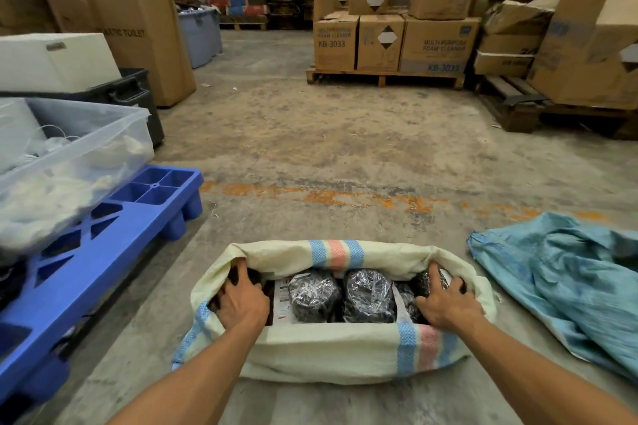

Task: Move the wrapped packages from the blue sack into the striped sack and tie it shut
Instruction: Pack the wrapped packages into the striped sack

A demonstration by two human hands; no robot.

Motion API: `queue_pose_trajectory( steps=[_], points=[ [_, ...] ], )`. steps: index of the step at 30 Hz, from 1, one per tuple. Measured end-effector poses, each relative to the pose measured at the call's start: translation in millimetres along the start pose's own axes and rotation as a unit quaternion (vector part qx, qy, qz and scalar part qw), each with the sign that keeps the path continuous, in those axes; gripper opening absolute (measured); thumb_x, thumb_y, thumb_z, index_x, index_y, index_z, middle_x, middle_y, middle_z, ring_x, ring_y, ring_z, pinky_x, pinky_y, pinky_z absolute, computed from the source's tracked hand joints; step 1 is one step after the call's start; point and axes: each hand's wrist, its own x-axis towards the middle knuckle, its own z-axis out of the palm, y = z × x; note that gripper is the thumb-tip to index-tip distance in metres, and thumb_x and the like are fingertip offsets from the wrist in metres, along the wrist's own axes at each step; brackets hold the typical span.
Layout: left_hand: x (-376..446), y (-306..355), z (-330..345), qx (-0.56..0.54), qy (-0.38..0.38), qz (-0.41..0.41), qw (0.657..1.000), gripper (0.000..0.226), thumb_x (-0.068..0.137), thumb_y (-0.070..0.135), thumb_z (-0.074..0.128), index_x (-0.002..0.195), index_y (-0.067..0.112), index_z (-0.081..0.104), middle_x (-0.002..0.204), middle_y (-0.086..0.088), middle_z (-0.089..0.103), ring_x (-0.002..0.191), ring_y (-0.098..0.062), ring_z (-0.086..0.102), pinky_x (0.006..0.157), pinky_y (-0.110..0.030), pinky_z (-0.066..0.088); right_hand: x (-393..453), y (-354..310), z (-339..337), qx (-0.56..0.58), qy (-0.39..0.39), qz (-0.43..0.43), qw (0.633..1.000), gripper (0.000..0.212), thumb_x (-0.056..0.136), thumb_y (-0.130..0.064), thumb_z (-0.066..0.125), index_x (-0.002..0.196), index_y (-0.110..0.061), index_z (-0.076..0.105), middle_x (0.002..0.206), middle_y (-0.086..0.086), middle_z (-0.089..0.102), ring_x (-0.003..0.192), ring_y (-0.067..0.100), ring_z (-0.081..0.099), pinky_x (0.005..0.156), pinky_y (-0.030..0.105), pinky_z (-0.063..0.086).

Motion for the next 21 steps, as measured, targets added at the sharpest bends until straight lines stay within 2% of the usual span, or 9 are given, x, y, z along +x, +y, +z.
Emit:
queue_pose_trajectory(
  steps=[4,7,10,13,17,19,21],
  points=[
    [-2.0,-3.5,2.4,0.058,0.014,0.012,0.998,0.07,0.099,0.036,0.047,0.154,0.036,0.004,0.156,-0.013,0.029,0.142,-0.035,0.028,0.113,-0.053,0.024,3.0,-0.6,-0.2,0.002,-0.003,-0.003,1.0,0.08,0.101,-0.049,0.037,0.15,-0.037,-0.025,0.162,0.017,-0.004,0.149,0.042,0.001,0.116,0.054,0.025],
    [-2.4,-5.4,4.7,0.068,0.019,0.027,0.997,0.067,0.1,0.036,0.043,0.154,0.035,0.004,0.155,-0.011,0.032,0.14,-0.033,0.031,0.112,-0.051,0.026,-1.4,-0.4,5.8,-0.026,0.033,-0.022,0.999,0.08,0.1,-0.053,0.035,0.151,-0.033,-0.024,0.159,0.021,0.009,0.146,0.044,0.012,0.112,0.052,0.033],
    [-2.1,-4.2,3.4,0.055,0.008,0.027,0.998,0.068,0.1,0.035,0.044,0.155,0.034,0.003,0.155,-0.011,0.03,0.142,-0.035,0.028,0.112,-0.052,0.024,-5.6,-0.2,14.5,-0.061,0.086,-0.037,0.994,0.081,0.1,-0.055,0.035,0.154,-0.026,-0.019,0.15,0.022,0.024,0.136,0.043,0.033,0.097,0.048,0.047],
    [-3.1,-4.6,4.1,0.068,0.016,0.036,0.997,0.068,0.098,0.034,0.047,0.154,0.028,0.008,0.155,-0.014,0.028,0.141,-0.037,0.029,0.111,-0.054,0.026,-14.8,-0.1,17.0,-0.081,0.153,-0.06,0.983,0.081,0.097,-0.057,0.042,0.156,-0.025,-0.004,0.141,0.018,0.038,0.123,0.037,0.048,0.079,0.041,0.054],
    [-6.5,-6.5,8.6,0.1,0.002,0.051,0.994,0.069,0.099,0.039,0.044,0.154,0.026,0.006,0.156,-0.016,0.024,0.141,-0.038,0.026,0.112,-0.055,0.025,-21.4,3.1,17.4,-0.045,0.189,-0.082,0.978,0.062,0.094,-0.057,0.048,0.141,-0.023,0.029,0.132,0.014,0.044,0.122,0.033,0.045,0.079,0.038,0.055],
    [-6.4,-4.2,5.5,0.098,-0.02,0.053,0.994,0.071,0.097,0.038,0.048,0.154,0.026,0.007,0.155,-0.016,0.024,0.141,-0.039,0.026,0.111,-0.056,0.025,-19.9,3.1,15.3,-0.033,0.163,-0.078,0.983,0.058,0.095,-0.055,0.048,0.139,-0.022,0.03,0.135,0.015,0.041,0.125,0.033,0.04,0.082,0.04,0.053],
    [-8.8,-2.7,0.3,0.108,-0.013,0.055,0.993,0.067,0.094,0.035,0.053,0.15,0.023,0.018,0.149,-0.016,0.035,0.135,-0.038,0.036,0.105,-0.054,0.034,-19.1,0.7,8.5,-0.038,0.144,-0.074,0.986,0.055,0.096,-0.047,0.052,0.14,-0.02,0.031,0.138,0.016,0.038,0.127,0.035,0.038,0.085,0.044,0.053]
  ],
)
